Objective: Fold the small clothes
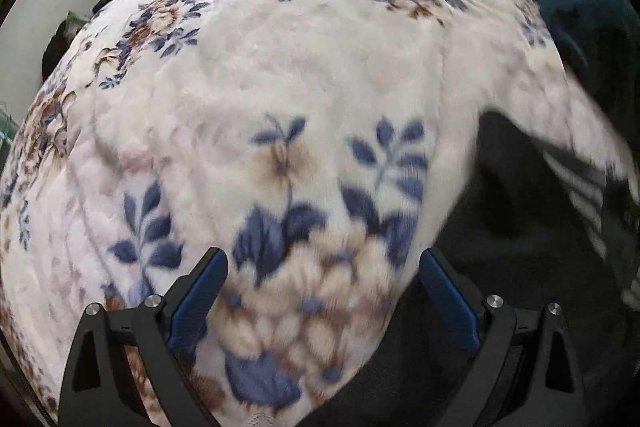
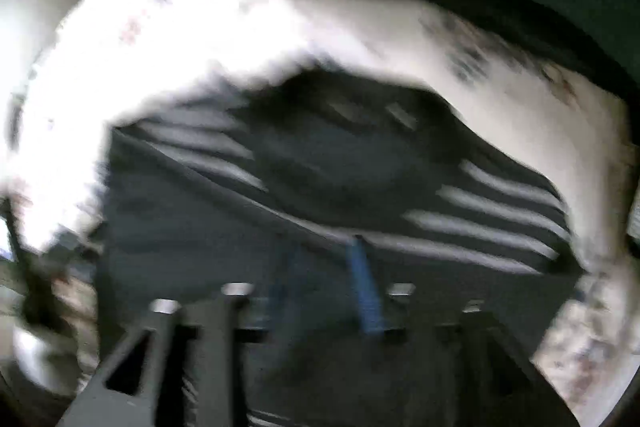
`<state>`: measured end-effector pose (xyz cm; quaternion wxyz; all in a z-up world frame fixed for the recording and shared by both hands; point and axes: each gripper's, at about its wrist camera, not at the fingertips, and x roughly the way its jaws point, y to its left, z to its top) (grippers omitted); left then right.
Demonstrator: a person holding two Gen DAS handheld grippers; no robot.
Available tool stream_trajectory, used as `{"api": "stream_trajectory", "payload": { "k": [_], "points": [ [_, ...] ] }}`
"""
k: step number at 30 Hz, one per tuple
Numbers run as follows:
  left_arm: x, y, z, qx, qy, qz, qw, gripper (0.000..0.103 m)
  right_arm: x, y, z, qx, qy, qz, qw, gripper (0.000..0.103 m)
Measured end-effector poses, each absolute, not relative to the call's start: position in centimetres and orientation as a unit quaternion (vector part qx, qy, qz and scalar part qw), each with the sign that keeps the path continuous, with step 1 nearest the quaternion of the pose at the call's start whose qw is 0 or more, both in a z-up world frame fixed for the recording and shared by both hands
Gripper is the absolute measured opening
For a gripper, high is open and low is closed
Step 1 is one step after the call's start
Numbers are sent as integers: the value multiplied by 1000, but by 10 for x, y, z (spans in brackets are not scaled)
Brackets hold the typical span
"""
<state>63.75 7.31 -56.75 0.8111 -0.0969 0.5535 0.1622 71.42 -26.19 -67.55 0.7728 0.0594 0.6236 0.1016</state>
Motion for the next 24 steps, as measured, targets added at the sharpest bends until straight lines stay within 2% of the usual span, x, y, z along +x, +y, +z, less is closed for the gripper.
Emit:
{"api": "stream_trajectory", "payload": {
  "k": [4,9,10,11,12,17,20,22,23,24],
  "points": [
    [660,86,-580,-121,559,173,802,98,757,-185,-680,129,628,198,742,58],
    [665,83,-589,-102,563,168,803,98,811,-70,-715,70,660,248,706,57],
    [664,82,-590,-99,561,166,805,98,816,-59,-721,56,668,244,701,52],
    [664,82,-591,-99,560,164,806,98,822,-47,-727,38,669,244,701,20],
    [664,82,-592,-99,560,163,806,98,826,-39,-728,29,667,240,705,0],
    [665,83,-592,-101,560,156,807,98,847,-47,-718,31,637,175,750,0],
    [663,83,-592,-100,560,153,808,98,867,-61,-724,114,656,203,718,1],
    [664,84,-592,-97,560,153,808,98,869,-58,-730,154,682,241,674,24],
    [665,84,-592,-94,560,153,809,98,868,-50,-736,155,697,256,652,54],
    [665,84,-592,-91,560,154,809,98,866,-42,-741,142,704,263,644,61]
  ]
}}
